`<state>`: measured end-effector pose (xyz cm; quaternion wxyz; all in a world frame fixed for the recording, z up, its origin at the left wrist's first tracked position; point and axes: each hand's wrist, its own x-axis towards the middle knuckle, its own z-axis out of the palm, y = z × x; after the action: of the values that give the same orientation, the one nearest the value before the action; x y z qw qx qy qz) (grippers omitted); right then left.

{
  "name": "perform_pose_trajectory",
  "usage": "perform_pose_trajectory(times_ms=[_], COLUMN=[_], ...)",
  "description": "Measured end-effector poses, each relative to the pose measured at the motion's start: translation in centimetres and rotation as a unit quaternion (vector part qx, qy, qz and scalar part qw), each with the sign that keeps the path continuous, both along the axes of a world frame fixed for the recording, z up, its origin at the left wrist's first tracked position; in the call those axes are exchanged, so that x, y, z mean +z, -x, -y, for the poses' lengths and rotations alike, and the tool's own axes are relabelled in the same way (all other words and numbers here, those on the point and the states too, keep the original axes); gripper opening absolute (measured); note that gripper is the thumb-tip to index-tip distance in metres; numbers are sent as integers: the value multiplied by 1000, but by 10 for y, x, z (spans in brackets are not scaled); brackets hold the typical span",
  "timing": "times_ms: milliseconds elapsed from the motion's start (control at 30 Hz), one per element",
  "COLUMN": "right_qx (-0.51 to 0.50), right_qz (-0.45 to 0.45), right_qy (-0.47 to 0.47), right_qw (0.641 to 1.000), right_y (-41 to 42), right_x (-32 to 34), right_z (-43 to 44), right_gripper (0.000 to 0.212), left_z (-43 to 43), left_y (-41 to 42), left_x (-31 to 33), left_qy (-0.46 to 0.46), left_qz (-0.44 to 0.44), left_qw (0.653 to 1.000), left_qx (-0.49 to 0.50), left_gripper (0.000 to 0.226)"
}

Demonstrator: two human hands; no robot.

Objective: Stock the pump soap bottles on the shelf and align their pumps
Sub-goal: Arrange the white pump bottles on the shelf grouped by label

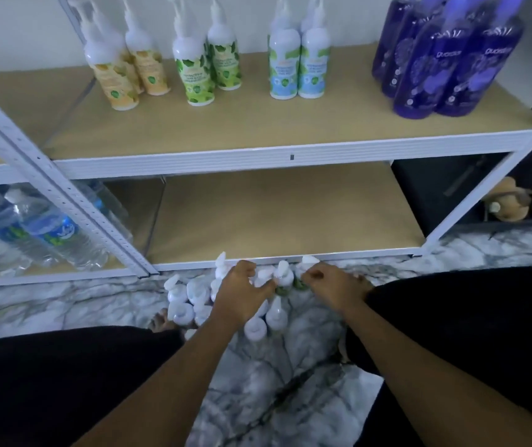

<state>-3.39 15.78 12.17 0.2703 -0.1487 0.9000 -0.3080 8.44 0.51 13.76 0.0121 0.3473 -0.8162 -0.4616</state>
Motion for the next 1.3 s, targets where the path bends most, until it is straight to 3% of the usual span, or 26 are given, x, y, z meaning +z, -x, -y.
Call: perform_pose_trajectory(times_ms=[67, 200, 300, 433, 533, 633, 700, 833, 1033, 1300], right_qx=[23, 6, -51, -91, -73, -41, -18, -3, 39, -47], right_qz=[7, 57, 64, 40, 106, 84, 60, -11, -39, -21], right_qy=[-48, -83, -55, -57, -63, -32, -44, 18, 15, 10], right_qw=[999, 995, 995, 993, 990, 995, 997, 1000, 998, 999], right_y=[3, 16, 24, 42, 54, 66, 70, 70, 88, 77], right_x=[-12, -59, -91, -120, -126, -162, -201, -190, -225, -171], right_z=[-10, -13, -6, -4, 2, 8, 5, 15, 18, 0], right_gripper=[30, 35, 44, 49, 73, 103, 99, 68, 73, 63], left_z=[2, 18, 32, 46, 56, 62, 62, 55, 54, 39], left_y=[9, 31, 54, 94, 118, 131, 136, 142, 142, 158], left_x=[-11, -47, -79, -105, -124, -141, -150, -151, -151, -151], left_qy=[38, 116, 169, 212, 234, 256, 260, 266, 267, 253], left_qz=[33, 106, 168, 211, 251, 268, 266, 250, 249, 281], left_qw=[997, 978, 957, 930, 897, 872, 862, 859, 858, 856], left_qx=[-61, -136, -167, -215, -279, -319, -343, -360, -362, -354], left_gripper=[24, 35, 68, 83, 83, 81, 83, 73, 75, 84])
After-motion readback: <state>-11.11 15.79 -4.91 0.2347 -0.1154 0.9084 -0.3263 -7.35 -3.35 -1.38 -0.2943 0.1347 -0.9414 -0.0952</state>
